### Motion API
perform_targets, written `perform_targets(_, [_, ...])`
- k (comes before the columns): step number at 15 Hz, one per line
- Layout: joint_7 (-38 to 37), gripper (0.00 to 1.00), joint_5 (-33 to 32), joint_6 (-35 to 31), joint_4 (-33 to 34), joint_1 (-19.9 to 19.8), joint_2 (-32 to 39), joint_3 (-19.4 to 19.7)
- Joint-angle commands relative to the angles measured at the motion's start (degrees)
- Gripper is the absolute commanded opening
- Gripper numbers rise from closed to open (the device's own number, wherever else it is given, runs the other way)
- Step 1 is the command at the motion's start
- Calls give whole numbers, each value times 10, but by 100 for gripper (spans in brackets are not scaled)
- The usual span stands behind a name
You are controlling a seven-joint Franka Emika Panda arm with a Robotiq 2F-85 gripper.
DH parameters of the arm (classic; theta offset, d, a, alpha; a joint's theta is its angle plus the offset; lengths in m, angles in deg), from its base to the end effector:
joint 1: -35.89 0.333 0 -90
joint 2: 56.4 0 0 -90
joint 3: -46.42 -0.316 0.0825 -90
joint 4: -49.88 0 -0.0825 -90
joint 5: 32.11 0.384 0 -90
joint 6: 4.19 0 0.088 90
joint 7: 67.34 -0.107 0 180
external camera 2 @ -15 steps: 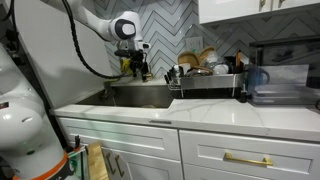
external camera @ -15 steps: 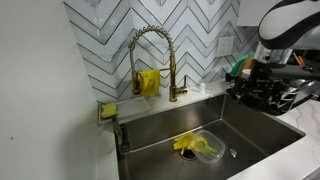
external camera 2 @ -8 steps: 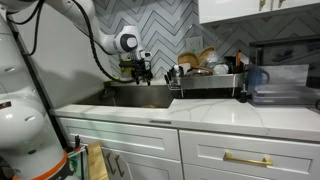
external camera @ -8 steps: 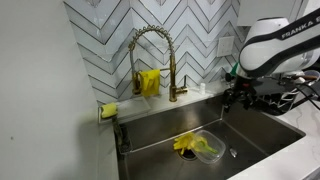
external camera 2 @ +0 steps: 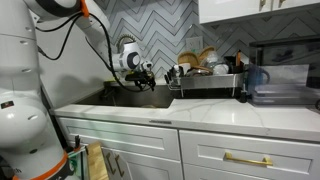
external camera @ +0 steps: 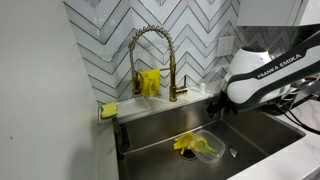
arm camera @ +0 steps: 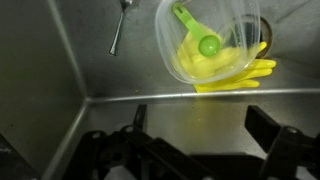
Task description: Remove a container from the sink and empty the container
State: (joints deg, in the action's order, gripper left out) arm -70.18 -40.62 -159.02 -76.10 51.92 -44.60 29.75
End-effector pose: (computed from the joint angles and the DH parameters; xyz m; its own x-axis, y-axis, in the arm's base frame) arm 0.4868 0.3151 0.3250 0.7669 0.5655 0.3036 0.5863 -0.8097 0.0272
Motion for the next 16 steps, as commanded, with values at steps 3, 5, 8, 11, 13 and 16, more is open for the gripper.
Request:
perform_targets(3, [26,100,18,29,22,3,33,3])
perform_targets(5, [52,100,34,29,31,-3,63,-2])
perform_targets(8, [73,100,17,47,46,0,98,9])
perform_targets(11, [80,100,5,62,77,6,139,22])
perform_targets(13, [77,100,10,70,102,8,166,25])
perform_targets(16, [76,100,14,76,141,10,206,29])
